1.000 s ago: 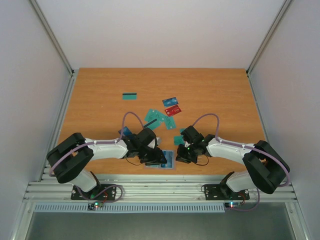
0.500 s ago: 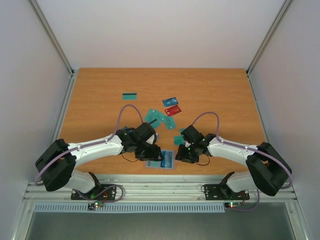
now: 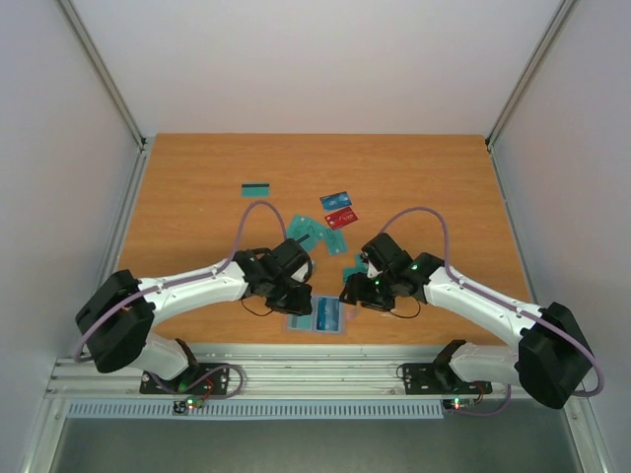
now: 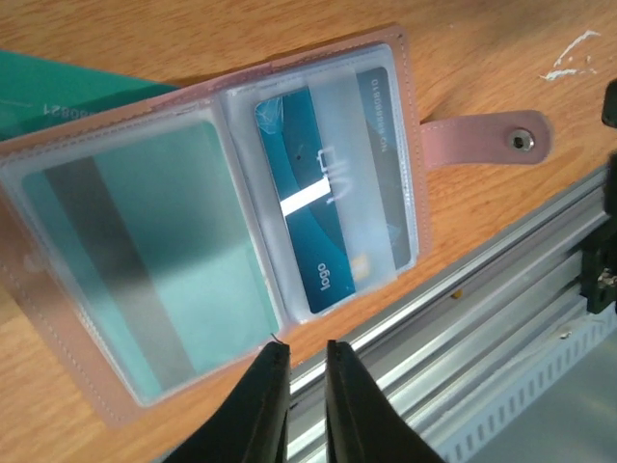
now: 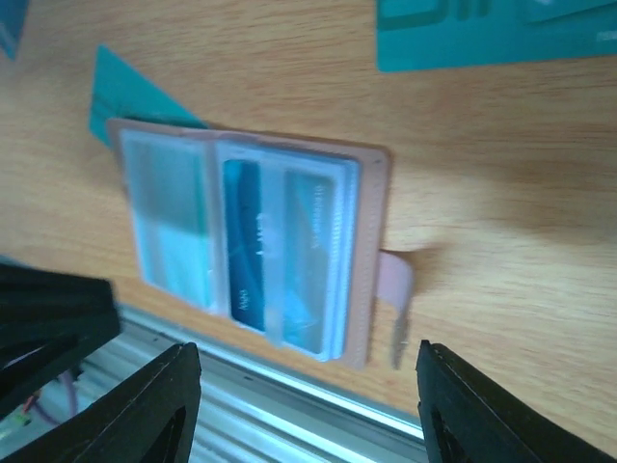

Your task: Put the credit cards into the card holder

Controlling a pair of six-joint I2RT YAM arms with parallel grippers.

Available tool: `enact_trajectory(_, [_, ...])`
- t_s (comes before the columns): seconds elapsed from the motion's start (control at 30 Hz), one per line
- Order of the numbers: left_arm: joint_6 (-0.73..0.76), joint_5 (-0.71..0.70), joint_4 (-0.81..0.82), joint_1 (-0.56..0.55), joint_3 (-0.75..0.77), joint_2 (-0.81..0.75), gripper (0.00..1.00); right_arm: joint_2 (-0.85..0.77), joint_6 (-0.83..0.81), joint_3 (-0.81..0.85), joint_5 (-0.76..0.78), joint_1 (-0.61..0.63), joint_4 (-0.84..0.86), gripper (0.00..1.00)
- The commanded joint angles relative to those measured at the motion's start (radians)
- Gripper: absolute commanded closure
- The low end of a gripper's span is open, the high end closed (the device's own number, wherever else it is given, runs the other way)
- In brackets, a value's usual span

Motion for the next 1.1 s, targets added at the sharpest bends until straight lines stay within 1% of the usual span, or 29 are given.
enact_trajectory(0.0, [0.002,0.017,0.067,-0.002,-0.004,0.053,0.9,0.0,0.033,-0.03,-0.134,0.011,0.108,0.37])
enact_trajectory(0.13, [0.001,0.032,0.101,-0.002,0.006,0.11,0.93,0.058,0.086,-0.06,-0.192,0.019,0.218,0.41])
enact_trajectory(0.23, [0.004,0.037,0.118,-0.003,0.013,0.14,0.94,0.099,0.105,-0.063,-0.2,0.023,0.25,0.45])
enact_trajectory(0.47, [-0.004,0.065,0.168,-0.002,0.013,0.179,0.95,0.162,0.112,-0.077,-0.222,0.024,0.304,0.52])
enact_trajectory(0.67, [-0.004,0.068,0.178,-0.002,0.012,0.201,0.95,0.189,0.112,-0.081,-0.224,0.024,0.315,0.54])
enact_trajectory(0.77, [0.001,0.07,0.185,-0.002,0.011,0.215,0.95,0.204,0.107,-0.069,-0.211,0.024,0.29,0.56])
enact_trajectory(1.07, [0.012,0.08,0.208,-0.002,0.024,0.269,0.99,0.227,0.091,-0.057,-0.198,0.024,0.254,0.57])
